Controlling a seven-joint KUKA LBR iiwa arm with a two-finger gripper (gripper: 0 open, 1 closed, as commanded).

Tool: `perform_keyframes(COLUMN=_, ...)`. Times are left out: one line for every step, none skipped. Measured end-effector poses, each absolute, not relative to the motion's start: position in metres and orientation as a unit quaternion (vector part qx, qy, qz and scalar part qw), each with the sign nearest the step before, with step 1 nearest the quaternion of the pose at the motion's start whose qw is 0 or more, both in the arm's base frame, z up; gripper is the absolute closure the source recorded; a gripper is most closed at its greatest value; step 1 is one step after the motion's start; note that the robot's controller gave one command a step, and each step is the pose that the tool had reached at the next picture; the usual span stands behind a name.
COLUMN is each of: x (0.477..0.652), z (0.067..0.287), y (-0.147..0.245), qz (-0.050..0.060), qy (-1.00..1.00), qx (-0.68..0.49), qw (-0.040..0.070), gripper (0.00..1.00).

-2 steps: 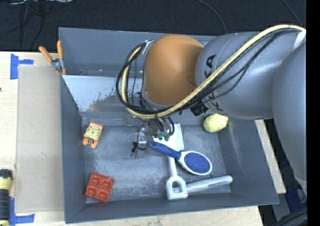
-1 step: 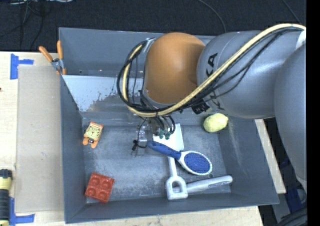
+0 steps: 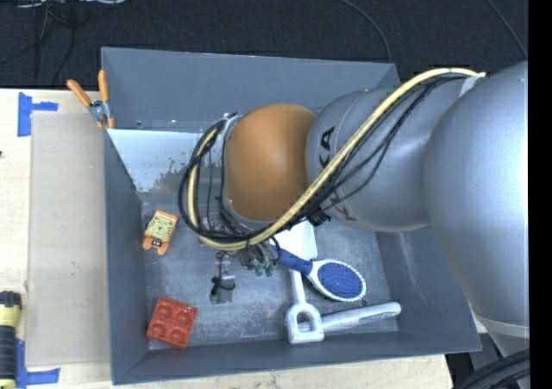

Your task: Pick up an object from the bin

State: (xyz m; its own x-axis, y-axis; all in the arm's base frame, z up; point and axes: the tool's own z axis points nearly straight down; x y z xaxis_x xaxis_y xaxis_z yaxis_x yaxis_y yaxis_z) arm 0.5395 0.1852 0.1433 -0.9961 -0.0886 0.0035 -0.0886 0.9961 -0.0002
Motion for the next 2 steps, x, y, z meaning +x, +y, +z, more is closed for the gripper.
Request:
perform_keyframes(x=0.496, z=0.134, y=0.222, qz=0.001, qy=-0.998, qx=0.062, qw=0.005, gripper=0.00)
perform_keyframes(x=0.500, z=0.123, y=0.244, qz=0.000, qy=-0.995, qx=0.097, qw=0.002, gripper=0.00)
